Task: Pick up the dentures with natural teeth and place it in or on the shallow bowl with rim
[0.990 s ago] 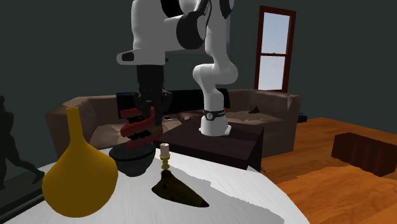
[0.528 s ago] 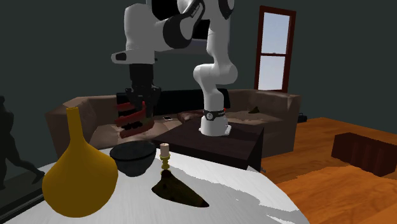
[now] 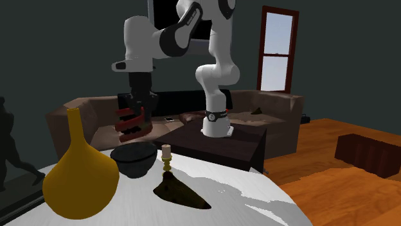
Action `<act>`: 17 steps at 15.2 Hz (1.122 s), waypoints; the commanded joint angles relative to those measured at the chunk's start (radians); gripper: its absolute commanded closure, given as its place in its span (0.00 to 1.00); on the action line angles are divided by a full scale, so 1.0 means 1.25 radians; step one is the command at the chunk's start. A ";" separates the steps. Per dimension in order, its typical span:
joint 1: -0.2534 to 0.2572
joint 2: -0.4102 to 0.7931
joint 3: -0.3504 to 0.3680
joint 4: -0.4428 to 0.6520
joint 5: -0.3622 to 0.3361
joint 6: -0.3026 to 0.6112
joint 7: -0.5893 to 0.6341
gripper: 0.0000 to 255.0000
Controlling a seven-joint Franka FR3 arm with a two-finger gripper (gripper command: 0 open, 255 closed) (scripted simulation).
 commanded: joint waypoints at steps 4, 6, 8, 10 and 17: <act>0.002 0.041 -0.001 -0.019 0.010 0.061 -0.011 1.00; 0.003 0.059 -0.001 -0.025 0.015 0.085 -0.015 1.00; 0.004 0.078 -0.001 -0.030 0.020 0.109 -0.020 1.00; 0.005 0.097 -0.001 -0.035 0.026 0.132 -0.025 1.00; 0.005 0.115 -0.001 -0.038 0.032 0.153 -0.031 1.00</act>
